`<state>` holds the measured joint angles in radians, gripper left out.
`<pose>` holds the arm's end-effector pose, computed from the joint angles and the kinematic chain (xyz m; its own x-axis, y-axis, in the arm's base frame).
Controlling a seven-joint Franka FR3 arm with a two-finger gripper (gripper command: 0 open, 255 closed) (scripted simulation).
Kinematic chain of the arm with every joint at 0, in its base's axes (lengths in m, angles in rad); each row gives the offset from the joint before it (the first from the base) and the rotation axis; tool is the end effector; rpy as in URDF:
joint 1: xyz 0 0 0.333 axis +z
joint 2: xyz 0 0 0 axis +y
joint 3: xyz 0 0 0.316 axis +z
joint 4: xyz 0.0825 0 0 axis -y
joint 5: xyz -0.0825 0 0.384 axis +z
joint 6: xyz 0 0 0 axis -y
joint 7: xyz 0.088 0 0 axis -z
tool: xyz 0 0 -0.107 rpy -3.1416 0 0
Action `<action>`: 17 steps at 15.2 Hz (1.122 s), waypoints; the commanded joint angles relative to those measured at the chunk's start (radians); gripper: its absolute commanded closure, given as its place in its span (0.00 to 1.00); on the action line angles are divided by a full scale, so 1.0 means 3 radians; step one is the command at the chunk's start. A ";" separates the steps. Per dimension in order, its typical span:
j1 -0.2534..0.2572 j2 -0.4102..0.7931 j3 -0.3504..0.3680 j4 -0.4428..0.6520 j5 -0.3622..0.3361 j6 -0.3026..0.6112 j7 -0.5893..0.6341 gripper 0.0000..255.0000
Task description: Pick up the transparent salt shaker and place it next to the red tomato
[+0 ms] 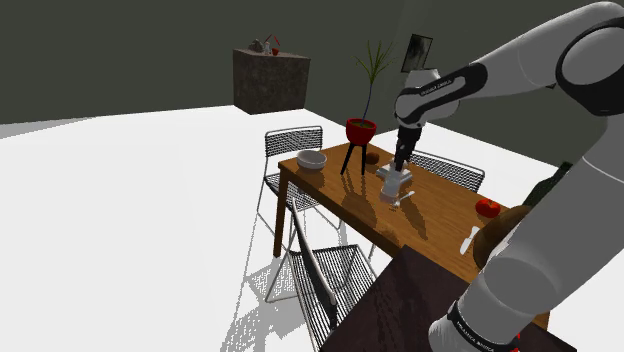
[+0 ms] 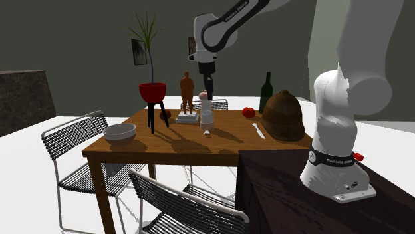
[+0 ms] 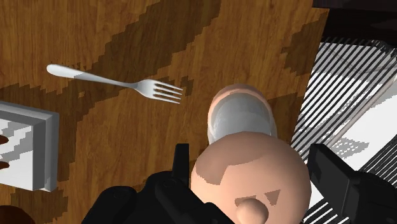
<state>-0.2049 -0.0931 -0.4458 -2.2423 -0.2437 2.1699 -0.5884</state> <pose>0.3996 -0.3186 0.4052 0.9938 0.0693 -0.0871 0.0808 -0.9874 0.1364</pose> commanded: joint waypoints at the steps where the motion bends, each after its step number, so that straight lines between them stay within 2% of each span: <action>1: 0.0003 -0.0040 0.0007 0.0055 -0.0005 -0.0093 -0.0005 1.00; 17: 0.0026 -0.0270 0.0071 0.0560 -0.0015 -0.0816 -0.0061 1.00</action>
<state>-0.1982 -0.1745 -0.4257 -2.0879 -0.2499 1.9389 -0.6053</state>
